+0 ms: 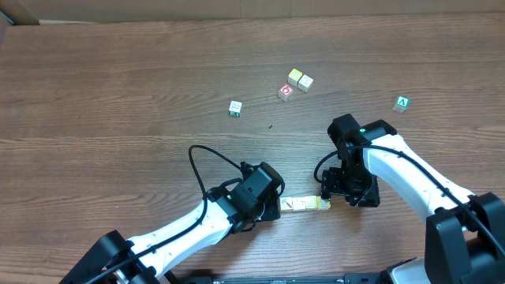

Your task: Flip 5 blocks

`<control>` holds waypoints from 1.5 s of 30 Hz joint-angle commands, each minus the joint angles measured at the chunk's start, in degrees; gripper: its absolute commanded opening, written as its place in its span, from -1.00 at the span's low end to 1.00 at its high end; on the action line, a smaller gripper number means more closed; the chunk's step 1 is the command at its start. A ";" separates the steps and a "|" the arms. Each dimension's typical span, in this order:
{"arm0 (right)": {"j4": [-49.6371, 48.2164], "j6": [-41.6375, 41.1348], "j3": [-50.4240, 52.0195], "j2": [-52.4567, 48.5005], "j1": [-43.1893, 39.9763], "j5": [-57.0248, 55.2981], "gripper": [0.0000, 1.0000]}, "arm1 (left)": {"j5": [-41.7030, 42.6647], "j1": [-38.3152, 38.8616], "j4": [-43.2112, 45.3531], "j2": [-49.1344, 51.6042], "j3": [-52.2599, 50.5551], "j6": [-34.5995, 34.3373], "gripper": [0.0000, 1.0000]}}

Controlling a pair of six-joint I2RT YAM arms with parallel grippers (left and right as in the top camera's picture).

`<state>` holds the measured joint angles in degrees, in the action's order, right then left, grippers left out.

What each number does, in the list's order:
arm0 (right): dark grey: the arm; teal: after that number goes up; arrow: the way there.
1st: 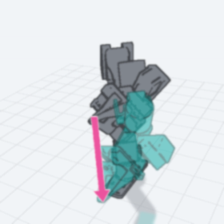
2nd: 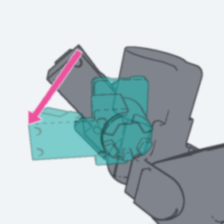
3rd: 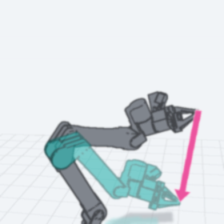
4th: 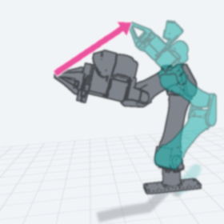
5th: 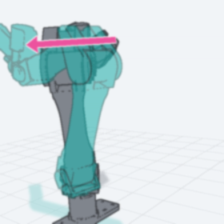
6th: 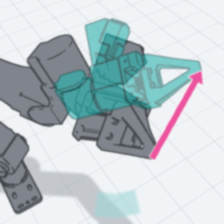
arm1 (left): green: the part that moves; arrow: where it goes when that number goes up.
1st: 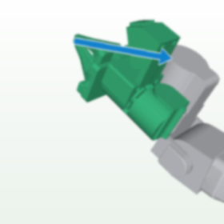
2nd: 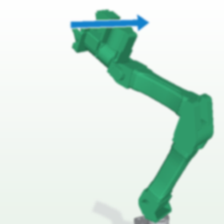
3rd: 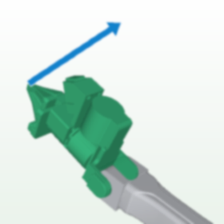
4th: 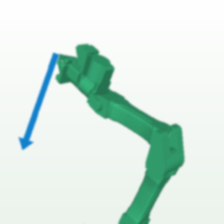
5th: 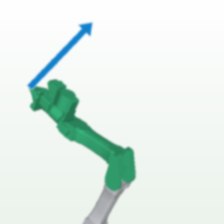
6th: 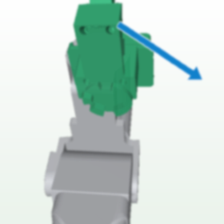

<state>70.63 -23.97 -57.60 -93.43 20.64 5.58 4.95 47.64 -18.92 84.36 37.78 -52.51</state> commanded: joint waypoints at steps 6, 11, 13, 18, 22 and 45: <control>0.22 0.00 0.33 0.09 -0.15 0.13 0.60 | -2.43 1.20 -0.70 -1.29 -1.31 0.46 -0.28; 0.22 0.00 0.33 0.09 -0.15 0.13 0.60 | -2.60 1.18 -0.26 -1.31 -1.29 1.11 -0.27; 0.22 0.00 0.33 0.09 -0.15 0.13 0.60 | -2.58 1.18 0.00 -1.44 -1.25 1.14 -0.26; 0.17 0.00 0.33 0.09 -0.15 0.13 0.61 | -2.54 1.18 0.79 -2.78 -1.18 2.43 -0.18; -0.02 -0.02 0.33 0.09 -0.15 0.13 0.61 | -2.62 1.14 1.25 -4.37 -1.16 2.84 -0.15; -0.57 0.00 0.33 0.09 -0.15 0.13 0.61 | -7.96 0.37 -9.81 -6.86 -1.16 0.66 -0.92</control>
<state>70.26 -23.94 -57.60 -93.43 20.64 5.61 -0.54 48.36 -28.75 78.32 36.99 -51.09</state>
